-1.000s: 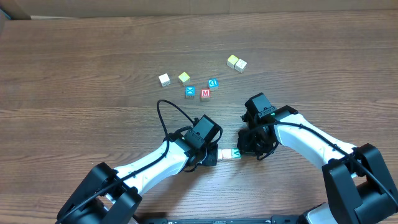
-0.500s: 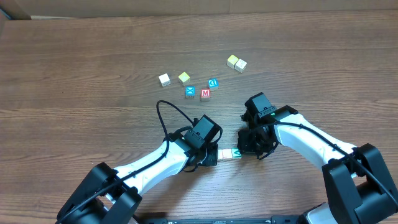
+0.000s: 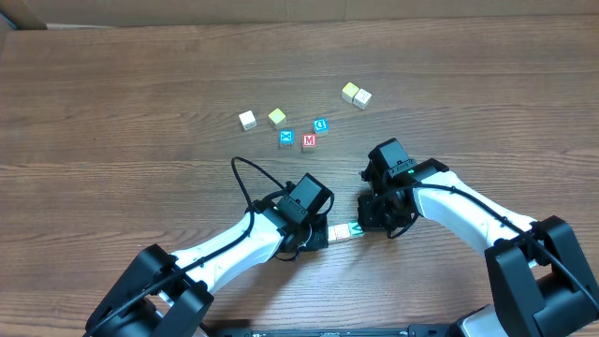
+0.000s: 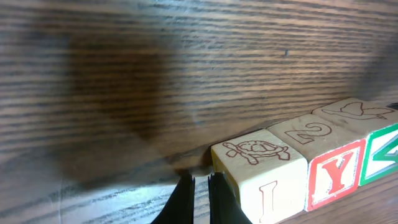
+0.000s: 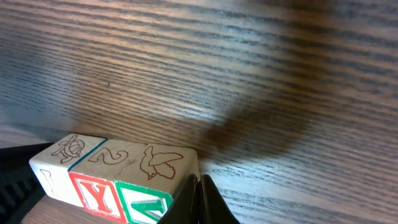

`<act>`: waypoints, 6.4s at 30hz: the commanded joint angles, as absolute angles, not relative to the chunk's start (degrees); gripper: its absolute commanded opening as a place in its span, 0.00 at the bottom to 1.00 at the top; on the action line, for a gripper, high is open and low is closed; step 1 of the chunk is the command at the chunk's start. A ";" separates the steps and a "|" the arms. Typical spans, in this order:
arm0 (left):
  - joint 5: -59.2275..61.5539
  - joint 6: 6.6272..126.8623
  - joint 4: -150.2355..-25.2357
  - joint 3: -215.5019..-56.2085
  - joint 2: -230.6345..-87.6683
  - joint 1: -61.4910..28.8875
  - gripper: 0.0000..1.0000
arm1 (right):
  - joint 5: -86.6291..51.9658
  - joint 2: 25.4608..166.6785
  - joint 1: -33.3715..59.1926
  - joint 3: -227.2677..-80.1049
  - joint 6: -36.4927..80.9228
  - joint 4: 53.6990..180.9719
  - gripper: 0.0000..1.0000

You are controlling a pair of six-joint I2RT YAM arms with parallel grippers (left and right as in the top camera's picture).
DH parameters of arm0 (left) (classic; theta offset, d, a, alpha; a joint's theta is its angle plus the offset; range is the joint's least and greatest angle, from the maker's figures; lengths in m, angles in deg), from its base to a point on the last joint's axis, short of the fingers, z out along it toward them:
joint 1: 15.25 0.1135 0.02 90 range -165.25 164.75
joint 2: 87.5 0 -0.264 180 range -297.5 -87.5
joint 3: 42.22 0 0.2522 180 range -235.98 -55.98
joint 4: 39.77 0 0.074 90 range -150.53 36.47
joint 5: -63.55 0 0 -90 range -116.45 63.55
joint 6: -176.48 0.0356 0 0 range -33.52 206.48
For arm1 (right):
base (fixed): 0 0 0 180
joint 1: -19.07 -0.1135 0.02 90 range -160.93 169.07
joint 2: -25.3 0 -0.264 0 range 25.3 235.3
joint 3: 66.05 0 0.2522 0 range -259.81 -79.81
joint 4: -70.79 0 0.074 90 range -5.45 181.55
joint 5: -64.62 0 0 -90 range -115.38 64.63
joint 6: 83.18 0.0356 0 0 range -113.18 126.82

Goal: Flip 3 blocks

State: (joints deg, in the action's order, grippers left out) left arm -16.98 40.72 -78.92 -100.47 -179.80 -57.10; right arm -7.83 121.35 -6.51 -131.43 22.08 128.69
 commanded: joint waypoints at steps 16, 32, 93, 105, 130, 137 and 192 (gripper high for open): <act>-14.99 31.98 -78.76 -100.23 -180.30 -56.90 0.04 | -5.98 120.56 -10.25 -131.18 20.51 125.11 0.04; -14.86 28.05 -78.74 -100.23 -180.30 -58.04 0.04 | -5.98 120.56 -10.22 -131.18 20.53 122.64 0.04; -14.40 22.10 -77.71 -100.23 -180.30 -62.21 0.04 | -7.31 126.70 -10.22 -131.18 21.76 119.29 0.04; -14.84 21.91 -77.67 -100.23 -180.30 -62.21 0.04 | -7.42 126.70 -10.22 -131.18 21.34 119.16 0.04; -18.84 23.09 -77.80 -100.23 -180.30 -62.17 0.04 | -7.90 127.99 -10.22 -131.18 20.03 117.00 0.04; -19.40 24.22 -77.85 -100.23 -180.30 -62.17 0.04 | -7.94 127.99 -10.22 -131.18 20.05 116.19 0.04; -20.91 19.98 -85.84 -100.23 -180.95 -62.15 0.04 | -14.50 127.99 -10.12 -131.18 27.26 115.88 0.04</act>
